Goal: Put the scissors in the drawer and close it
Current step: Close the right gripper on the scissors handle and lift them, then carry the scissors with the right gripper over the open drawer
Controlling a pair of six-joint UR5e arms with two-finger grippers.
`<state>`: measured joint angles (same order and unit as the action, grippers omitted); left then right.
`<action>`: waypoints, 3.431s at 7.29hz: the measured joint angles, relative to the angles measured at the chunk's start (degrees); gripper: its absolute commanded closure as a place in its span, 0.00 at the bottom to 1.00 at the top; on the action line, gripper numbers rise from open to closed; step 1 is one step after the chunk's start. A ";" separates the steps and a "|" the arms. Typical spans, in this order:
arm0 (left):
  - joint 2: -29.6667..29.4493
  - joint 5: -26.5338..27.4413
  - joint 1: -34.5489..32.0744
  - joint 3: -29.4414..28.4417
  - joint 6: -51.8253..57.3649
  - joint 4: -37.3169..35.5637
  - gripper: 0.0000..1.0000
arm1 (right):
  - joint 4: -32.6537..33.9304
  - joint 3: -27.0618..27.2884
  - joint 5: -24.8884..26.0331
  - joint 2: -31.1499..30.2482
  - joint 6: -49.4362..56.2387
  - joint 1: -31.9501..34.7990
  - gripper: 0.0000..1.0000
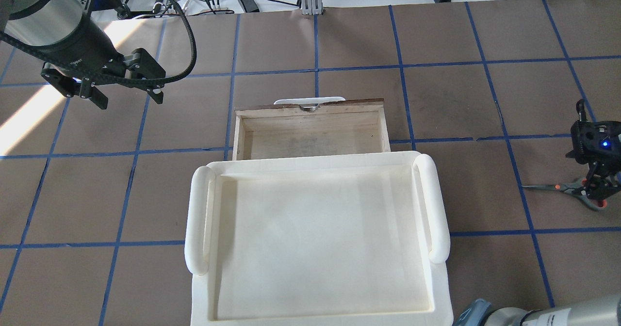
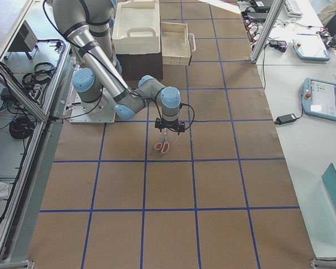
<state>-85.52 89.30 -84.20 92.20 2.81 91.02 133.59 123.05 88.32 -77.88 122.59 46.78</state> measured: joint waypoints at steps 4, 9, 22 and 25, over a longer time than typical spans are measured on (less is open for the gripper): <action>0.00 0.05 0.03 0.00 0.02 0.02 0.00 | 4.86 1.55 1.53 2.81 -0.23 0.00 0.34; 0.04 0.02 0.09 0.00 -0.06 -0.02 0.00 | 4.87 1.56 5.61 2.82 -1.25 0.02 1.00; 0.09 0.08 0.16 0.00 0.00 0.04 0.00 | -24.13 -30.00 3.32 -4.97 -31.16 36.57 1.00; 0.09 0.08 0.17 0.00 0.00 0.04 0.00 | -23.03 -31.11 4.80 -2.22 -46.29 54.01 1.00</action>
<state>-85.43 89.38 -84.03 92.20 2.81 91.06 110.56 91.94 93.12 -80.10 76.30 100.78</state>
